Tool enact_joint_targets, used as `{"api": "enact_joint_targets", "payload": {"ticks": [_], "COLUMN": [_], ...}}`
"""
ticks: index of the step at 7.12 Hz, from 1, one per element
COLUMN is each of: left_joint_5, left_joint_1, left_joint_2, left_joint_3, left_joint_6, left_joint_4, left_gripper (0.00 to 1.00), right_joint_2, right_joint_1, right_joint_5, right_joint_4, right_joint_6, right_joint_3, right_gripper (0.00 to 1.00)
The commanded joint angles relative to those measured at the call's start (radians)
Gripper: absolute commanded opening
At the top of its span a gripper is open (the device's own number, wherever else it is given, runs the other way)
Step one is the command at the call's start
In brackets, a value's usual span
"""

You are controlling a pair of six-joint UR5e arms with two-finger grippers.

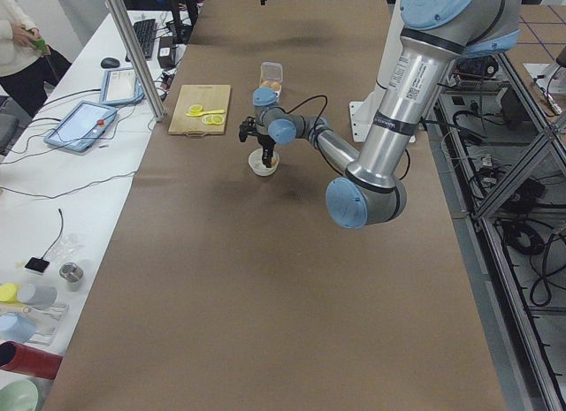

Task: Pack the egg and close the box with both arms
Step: 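Lower the left gripper into the bowl and close on the egg, then lift the egg with the left gripper and carry it to the egg box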

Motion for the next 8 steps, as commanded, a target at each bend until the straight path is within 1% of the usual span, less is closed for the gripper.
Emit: {"api": "enact_joint_targets", "payload": {"ticks": [1, 2, 3, 4, 5, 6, 7, 8], "left_joint_5": [-0.044, -0.074, -0.069, -0.066, -0.043, 0.026, 0.122, 0.243], "left_joint_1": [-0.066, -0.1, -0.094, -0.088, -0.071, -0.023, 0.051, 0.137], "left_joint_2": [0.014, 0.017, 0.003, -0.05, -0.068, -0.092, -0.145, -0.223], "left_joint_3": [-0.086, -0.135, -0.163, -0.148, -0.136, -0.11, -0.056, 0.02], "left_joint_6": [0.0, -0.005, -0.087, -0.22, -0.301, -0.374, -0.449, -0.496], "left_joint_4": [0.064, 0.071, 0.059, 0.001, -0.092, -0.198, -0.248, -0.283], "left_gripper": [0.0, 0.0, 0.0, 0.0, 0.0, 0.0, 0.0, 0.0], "right_joint_2": [0.0, 0.0, 0.0, 0.003, 0.007, 0.009, 0.012, 0.012], "right_joint_1": [0.0, -0.001, -0.005, -0.009, -0.012, -0.02, -0.034, -0.046], "right_joint_5": [0.002, 0.003, 0.005, 0.003, 0.003, 0.003, 0.003, 0.005], "right_joint_4": [0.0, 0.0, 0.0, 0.0, 0.0, 0.0, 0.006, 0.029], "right_joint_6": [0.0, 0.0, 0.0, -0.002, -0.002, 0.0, 0.001, 0.041], "right_joint_3": [0.004, 0.004, 0.004, 0.004, 0.004, 0.004, 0.003, 0.004], "right_gripper": [1.0, 1.0, 1.0, 1.0, 1.0, 1.0, 1.0, 1.0]}}
